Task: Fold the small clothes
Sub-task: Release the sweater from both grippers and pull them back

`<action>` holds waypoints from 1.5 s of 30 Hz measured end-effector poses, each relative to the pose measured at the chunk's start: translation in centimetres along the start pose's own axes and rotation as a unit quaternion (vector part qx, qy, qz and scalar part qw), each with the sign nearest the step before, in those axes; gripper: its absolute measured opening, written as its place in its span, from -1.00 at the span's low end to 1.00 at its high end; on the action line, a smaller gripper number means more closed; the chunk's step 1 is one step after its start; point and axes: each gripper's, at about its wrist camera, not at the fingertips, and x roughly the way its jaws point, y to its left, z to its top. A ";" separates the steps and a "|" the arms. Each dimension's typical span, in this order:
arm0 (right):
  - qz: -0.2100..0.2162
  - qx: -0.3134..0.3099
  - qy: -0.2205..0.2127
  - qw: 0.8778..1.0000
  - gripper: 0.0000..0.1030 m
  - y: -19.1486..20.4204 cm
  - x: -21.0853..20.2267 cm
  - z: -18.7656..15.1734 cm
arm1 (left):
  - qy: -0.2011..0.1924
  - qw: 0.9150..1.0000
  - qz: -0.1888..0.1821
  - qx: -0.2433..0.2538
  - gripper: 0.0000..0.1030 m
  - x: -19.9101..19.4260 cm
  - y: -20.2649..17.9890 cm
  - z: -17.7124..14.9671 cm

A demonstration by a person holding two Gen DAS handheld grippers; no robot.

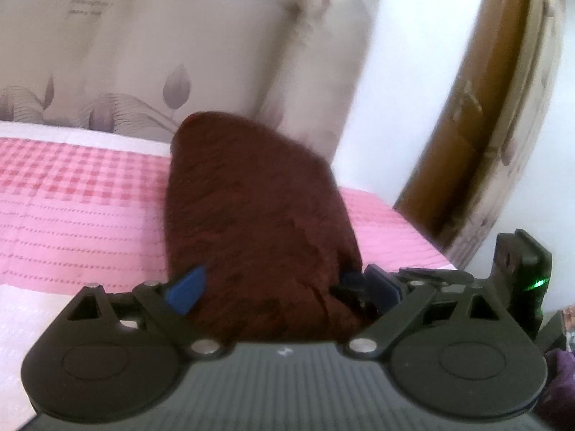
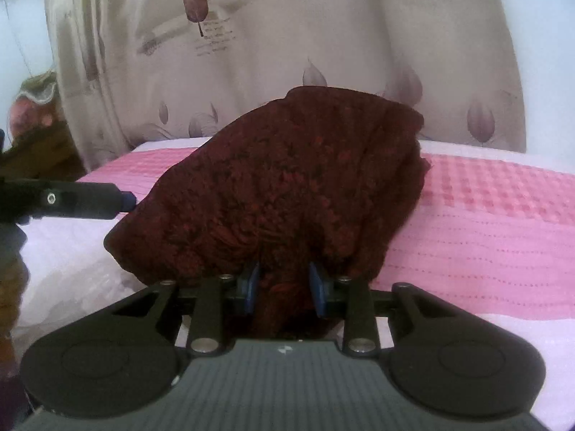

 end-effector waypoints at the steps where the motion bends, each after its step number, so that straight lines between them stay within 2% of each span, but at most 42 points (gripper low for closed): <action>1: -0.004 -0.005 -0.002 1.000 -0.34 0.2 0.3 0.0 | 0.004 1.000 0.008 0.001 0.86 -0.1 0.0 0.2; 3: 0.001 0.002 -0.005 1.000 -0.34 0.1 0.0 -0.3 | 0.009 0.999 0.029 0.011 0.86 -0.3 -0.3 0.6; 6: 0.010 0.008 -0.009 1.000 -0.33 0.0 -0.3 -0.6 | 0.014 0.996 0.082 0.042 0.86 -0.5 -1.3 1.1; 9: 0.015 0.021 -0.013 1.000 -0.33 -0.6 -0.3 -0.4 | 0.016 0.986 0.143 0.080 0.86 -0.5 -2.5 1.9; 13: 0.012 0.019 -0.021 1.000 -0.32 -0.6 -0.1 -0.6 | 0.008 0.977 0.184 0.103 0.86 -0.8 -3.3 2.3; 19: 0.006 0.015 -0.025 1.000 -0.31 -0.4 -0.1 -0.6 | 0.001 0.973 0.208 0.101 0.86 -1.3 -3.6 2.6; 32: 0.010 0.016 -0.030 0.999 -0.22 -0.4 -0.2 -0.6 | -0.001 0.965 0.232 0.126 0.86 -0.9 -4.1 3.0; 45: 0.009 0.017 -0.036 0.999 -0.13 0.1 -0.3 -0.7 | -0.001 0.959 0.241 0.149 0.86 -0.3 -4.8 3.0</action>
